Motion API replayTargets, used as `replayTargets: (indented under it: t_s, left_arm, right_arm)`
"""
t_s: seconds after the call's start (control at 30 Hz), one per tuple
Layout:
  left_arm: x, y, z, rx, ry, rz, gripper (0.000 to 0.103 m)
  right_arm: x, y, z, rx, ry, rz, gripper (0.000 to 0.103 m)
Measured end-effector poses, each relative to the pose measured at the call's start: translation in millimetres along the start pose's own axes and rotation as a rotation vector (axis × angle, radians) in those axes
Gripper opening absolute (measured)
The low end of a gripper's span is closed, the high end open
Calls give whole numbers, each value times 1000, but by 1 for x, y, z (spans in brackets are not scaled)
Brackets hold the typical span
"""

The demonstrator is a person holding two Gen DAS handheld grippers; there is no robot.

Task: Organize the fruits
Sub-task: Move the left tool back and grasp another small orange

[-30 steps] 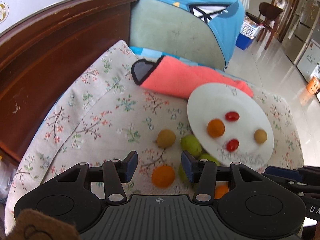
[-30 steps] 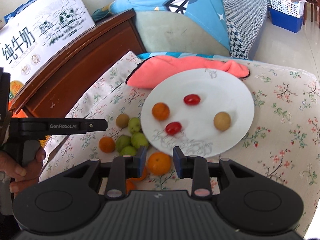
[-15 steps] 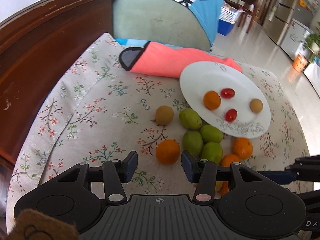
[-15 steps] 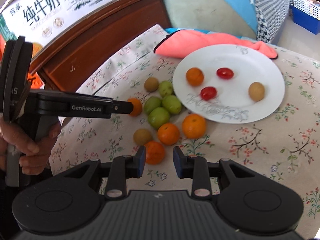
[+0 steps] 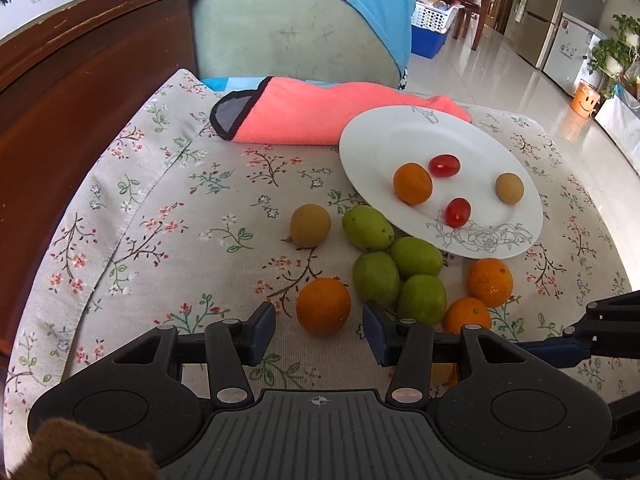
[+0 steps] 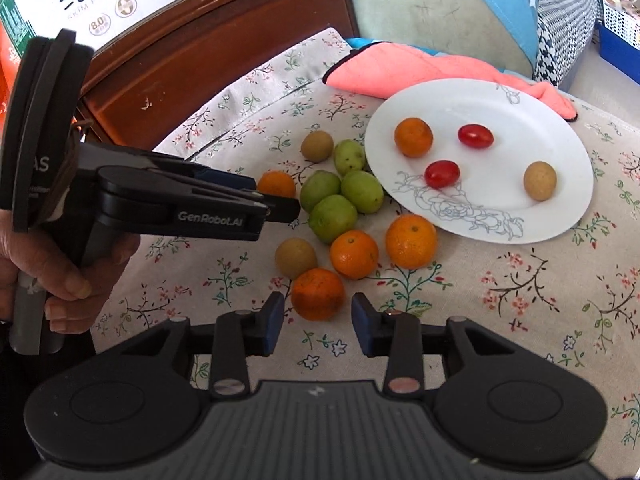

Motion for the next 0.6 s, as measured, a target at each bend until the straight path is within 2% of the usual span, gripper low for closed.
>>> replayTargets:
  t_s: [0.47,0.6]
  left_arm:
    - [6,-3,-8,42,-1,-39,47]
    - [6,-2,-9,47,8,-41,37]
  right_arm:
    - [9,0,6,-35,17,8,39]
    - [9,1,6,-45,29,8,32]
Point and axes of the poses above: each gripper's, at about its wrist camera, not at the fingertips, and x roughly the way its jaws point, z to its left, y to its underside, the point moved 8 cm from there along x, roughly the way its jaws point, and after that the axes turned 2 degrees about -y, right-handed, at the moved point
